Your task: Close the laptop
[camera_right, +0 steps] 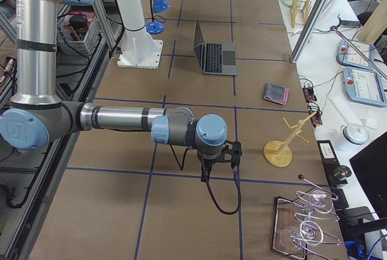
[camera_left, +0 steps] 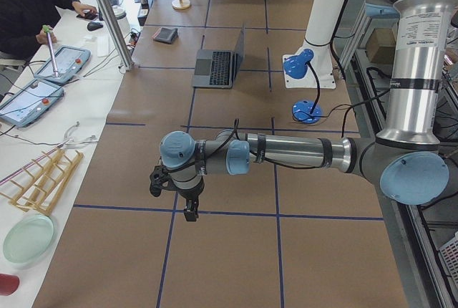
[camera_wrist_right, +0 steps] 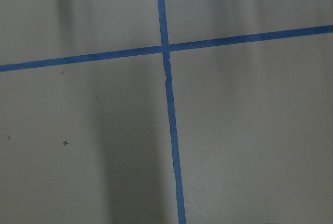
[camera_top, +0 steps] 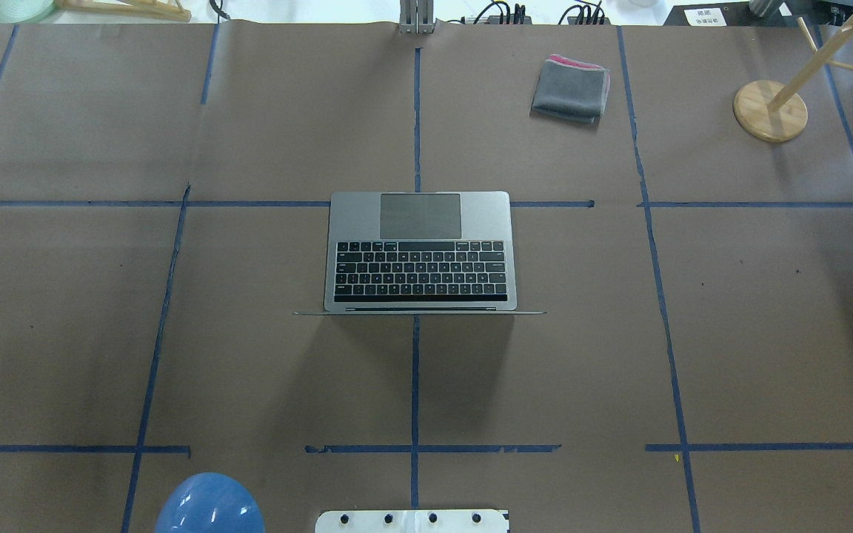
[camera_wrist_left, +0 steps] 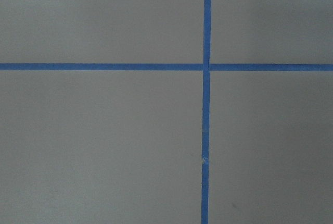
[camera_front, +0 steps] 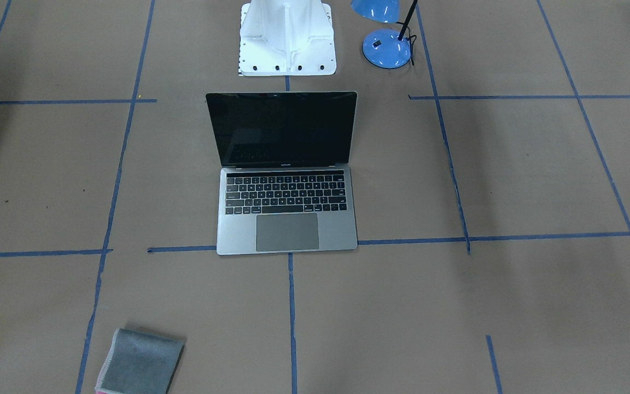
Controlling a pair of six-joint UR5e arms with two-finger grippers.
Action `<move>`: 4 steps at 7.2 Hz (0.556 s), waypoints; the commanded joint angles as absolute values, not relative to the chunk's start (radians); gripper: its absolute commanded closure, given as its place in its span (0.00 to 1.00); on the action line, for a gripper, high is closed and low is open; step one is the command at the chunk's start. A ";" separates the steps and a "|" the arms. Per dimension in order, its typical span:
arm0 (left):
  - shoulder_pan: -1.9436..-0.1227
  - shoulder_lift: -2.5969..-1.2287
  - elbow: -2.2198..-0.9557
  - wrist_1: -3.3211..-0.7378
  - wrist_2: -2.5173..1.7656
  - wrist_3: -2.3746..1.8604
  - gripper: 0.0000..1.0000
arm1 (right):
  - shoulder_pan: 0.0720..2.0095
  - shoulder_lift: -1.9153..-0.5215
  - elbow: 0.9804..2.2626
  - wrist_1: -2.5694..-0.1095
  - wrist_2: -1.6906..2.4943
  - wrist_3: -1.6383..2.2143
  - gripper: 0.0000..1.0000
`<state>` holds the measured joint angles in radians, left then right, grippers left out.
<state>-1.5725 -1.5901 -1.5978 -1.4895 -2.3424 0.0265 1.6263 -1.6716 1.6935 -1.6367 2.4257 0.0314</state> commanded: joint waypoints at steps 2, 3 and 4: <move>-1.572 -1.591 -1.597 -1.489 -2.342 0.029 0.00 | 1.628 -1.675 1.695 -1.635 2.421 0.023 0.00; -1.572 -1.591 -1.597 -1.489 -2.342 0.029 0.00 | 1.628 -1.674 1.695 -1.635 2.421 0.023 0.00; -1.572 -1.591 -1.597 -1.489 -2.341 0.029 0.00 | 1.626 -1.672 1.695 -1.635 2.421 0.023 0.00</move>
<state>-1.5723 -1.5907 -1.5969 -1.4895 -2.3421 0.0291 1.6272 -1.6737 1.6951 -1.6353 2.4207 0.0232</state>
